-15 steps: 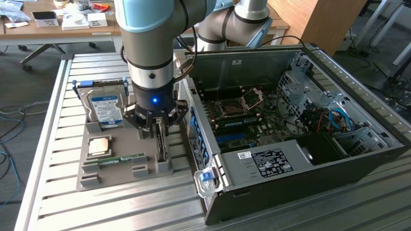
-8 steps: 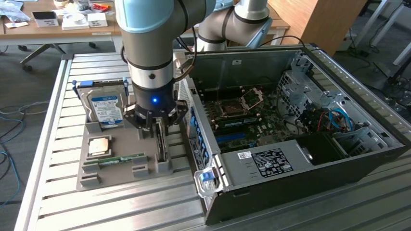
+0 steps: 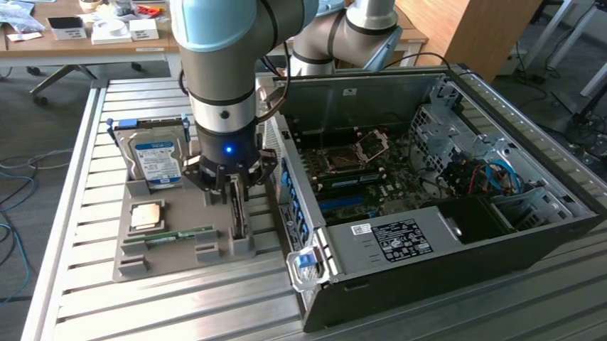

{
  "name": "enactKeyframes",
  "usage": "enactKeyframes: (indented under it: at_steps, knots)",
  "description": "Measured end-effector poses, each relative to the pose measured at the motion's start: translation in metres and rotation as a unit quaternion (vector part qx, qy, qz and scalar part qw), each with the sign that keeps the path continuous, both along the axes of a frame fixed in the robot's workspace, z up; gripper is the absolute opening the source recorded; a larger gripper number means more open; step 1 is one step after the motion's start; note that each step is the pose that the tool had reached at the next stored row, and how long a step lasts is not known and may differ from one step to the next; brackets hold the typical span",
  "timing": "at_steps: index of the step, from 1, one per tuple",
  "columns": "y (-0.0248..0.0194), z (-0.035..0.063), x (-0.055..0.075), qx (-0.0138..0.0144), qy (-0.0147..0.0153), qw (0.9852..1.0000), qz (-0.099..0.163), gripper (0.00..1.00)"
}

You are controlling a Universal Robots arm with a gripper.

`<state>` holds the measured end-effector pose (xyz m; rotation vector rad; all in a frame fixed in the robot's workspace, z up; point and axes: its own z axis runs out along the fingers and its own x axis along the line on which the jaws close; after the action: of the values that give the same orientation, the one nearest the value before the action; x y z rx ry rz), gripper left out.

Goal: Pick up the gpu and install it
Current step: 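Pick up the gpu and move the gpu toward the slot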

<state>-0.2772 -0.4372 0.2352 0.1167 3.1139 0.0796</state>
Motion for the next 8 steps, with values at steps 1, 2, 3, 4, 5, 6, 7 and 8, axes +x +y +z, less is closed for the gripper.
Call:
enactKeyframes:
  at_steps: [1, 2, 3, 4, 5, 6, 7, 8]
  knots:
    - [0.0000, 0.0000, 0.0000, 0.0000, 0.0000, 1.0000, 0.000, 0.42]
    - [0.0000, 0.0000, 0.0000, -0.0001, 0.0001, 1.0000, 0.000, 0.42]
    - [0.0000, -0.0009, 0.0000, 0.0001, -0.0001, 1.0000, 0.000, 0.42]
    - [0.0000, -0.0023, 0.0000, 0.0001, -0.0001, 1.0000, 0.000, 0.42]
    - [0.0000, -0.0033, 0.0000, 0.0000, -0.0001, 1.0000, 0.000, 0.42]
    - [0.0000, -0.0036, 0.0000, 0.0000, 0.0000, 1.0000, 0.000, 0.42]
    - [0.0000, -0.0036, 0.0000, 0.0000, 0.0001, 1.0000, 0.000, 0.42]
    - [0.0000, -0.0036, 0.0000, -0.0001, 0.0001, 1.0000, 0.000, 0.42]
